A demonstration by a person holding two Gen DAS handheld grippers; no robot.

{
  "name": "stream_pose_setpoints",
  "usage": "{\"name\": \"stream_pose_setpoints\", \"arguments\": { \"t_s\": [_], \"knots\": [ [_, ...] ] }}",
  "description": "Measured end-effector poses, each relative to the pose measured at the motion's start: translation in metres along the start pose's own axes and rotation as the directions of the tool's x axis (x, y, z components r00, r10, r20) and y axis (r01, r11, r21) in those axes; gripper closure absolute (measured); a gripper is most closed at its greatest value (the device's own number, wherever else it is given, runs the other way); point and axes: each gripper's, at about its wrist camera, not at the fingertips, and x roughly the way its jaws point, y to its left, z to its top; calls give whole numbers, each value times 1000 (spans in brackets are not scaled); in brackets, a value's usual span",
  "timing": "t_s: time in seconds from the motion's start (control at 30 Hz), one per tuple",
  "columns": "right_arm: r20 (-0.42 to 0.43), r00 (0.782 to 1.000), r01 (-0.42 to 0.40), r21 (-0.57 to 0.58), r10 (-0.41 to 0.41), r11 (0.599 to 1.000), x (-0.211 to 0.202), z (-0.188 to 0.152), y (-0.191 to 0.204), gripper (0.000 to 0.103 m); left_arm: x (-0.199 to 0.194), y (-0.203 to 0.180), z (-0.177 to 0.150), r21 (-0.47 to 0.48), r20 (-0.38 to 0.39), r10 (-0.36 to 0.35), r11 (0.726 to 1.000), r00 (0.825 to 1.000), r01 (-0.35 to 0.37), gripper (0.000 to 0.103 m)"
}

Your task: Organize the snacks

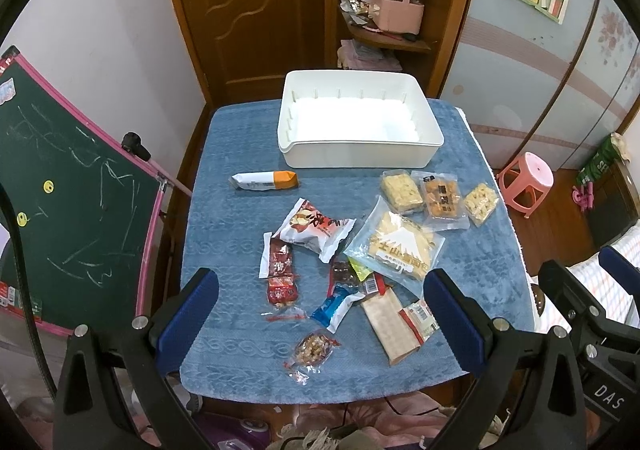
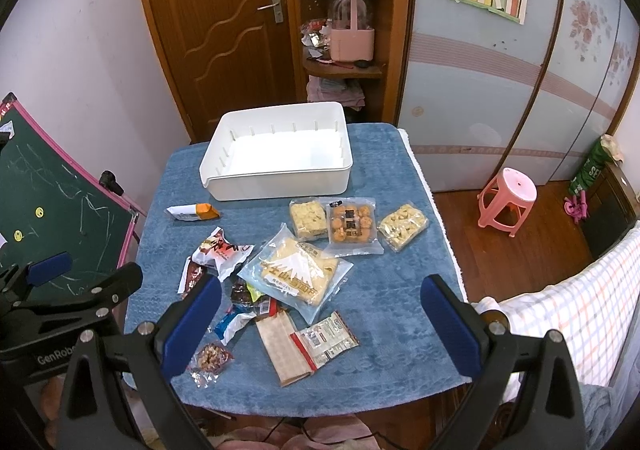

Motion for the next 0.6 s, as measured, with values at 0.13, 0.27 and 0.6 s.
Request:
{"name": "stream_pose_setpoints", "arguments": {
  "t_s": [0.13,0.27,0.6],
  "knots": [
    [-18,1000,-4,2,4,1000,5,-3,11,2,3,-1,0,6,-15,2,1000,1000,-2,1],
    [-43,999,-9,5,9,1000,17,-6,14,2,17,4,7,11,-36,3,1000,999,-3,1],
    [-116,992,-59,-12,57,998,50,-2,5,2,46,6,15,72,-51,47,996,998,-44,1]
  ]
}}
